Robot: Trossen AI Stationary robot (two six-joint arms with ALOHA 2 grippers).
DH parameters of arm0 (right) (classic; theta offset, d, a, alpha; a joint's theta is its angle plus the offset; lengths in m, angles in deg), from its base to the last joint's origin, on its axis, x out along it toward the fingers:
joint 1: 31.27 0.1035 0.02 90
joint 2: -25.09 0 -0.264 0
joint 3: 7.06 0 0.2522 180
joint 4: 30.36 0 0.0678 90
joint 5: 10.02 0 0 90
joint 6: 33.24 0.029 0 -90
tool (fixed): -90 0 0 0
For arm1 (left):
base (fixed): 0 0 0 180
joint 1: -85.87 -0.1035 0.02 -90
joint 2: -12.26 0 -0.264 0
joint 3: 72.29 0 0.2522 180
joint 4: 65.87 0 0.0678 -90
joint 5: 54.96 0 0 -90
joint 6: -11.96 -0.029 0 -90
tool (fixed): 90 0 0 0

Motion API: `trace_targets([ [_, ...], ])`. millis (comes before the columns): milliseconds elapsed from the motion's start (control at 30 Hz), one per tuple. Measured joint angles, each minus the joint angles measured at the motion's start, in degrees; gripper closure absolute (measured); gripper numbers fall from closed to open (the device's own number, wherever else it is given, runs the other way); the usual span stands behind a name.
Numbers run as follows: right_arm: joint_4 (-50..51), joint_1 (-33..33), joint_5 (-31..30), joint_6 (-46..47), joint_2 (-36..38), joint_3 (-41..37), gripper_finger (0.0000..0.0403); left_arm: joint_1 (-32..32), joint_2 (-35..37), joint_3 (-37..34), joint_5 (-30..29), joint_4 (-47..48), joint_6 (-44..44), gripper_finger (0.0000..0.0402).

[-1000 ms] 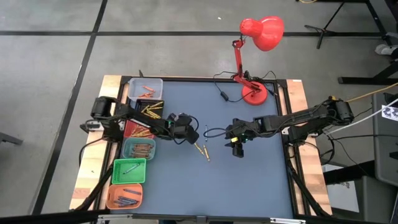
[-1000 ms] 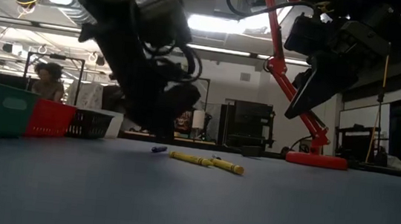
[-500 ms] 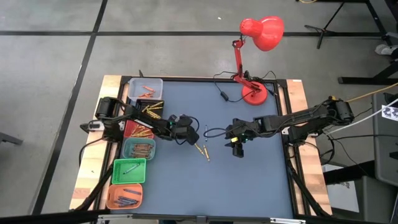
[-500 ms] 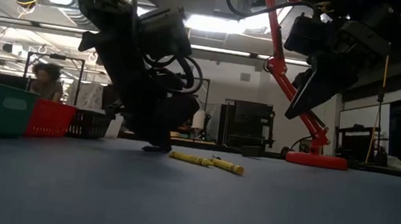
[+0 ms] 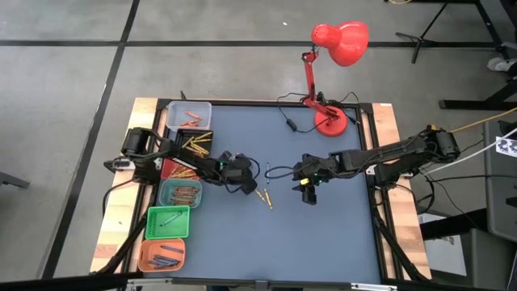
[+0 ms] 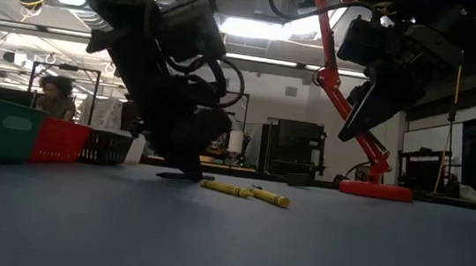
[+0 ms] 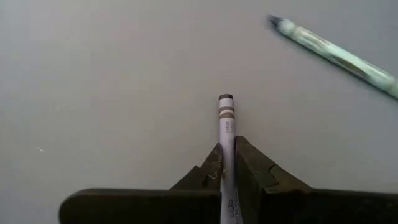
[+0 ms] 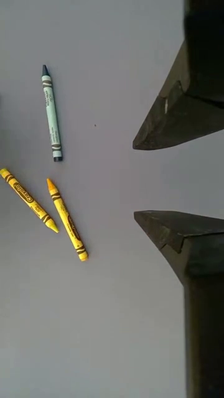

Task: Sort crayons
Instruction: Put the violet crayon into the light orange bin

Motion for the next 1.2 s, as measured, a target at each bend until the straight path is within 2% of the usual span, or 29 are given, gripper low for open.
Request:
trace_targets([
  [133,0.04,-0.02,-0.02,-0.01,0.00,0.00,0.0235,1.34,2.23,-0.16,4.55,0.36,-0.39,0.0396],
  [400,0.12,-0.01,-2.09,-0.34,0.00,0.00,0.0235,5.37,8.92,-0.20,22.30,0.38,0.09,0.0396],
  [600,0.04,-0.02,-3.77,-0.34,0.00,0.00,0.0235,11.24,14.52,-0.18,33.83,0.47,6.38,0.0396],
  [667,0.04,-0.02,-3.78,-0.36,0.00,0.00,0.0235,13.75,16.49,-0.18,35.35,0.51,9.13,0.0396],
  [933,0.05,-0.01,-3.85,-0.36,0.00,0.00,0.0235,24.71,23.02,-0.13,35.29,0.99,22.06,0.0396],
  [1200,0.04,-0.01,-3.87,-0.35,0.00,0.00,0.0235,37.89,25.21,-0.09,38.31,2.88,39.58,0.0396],
])
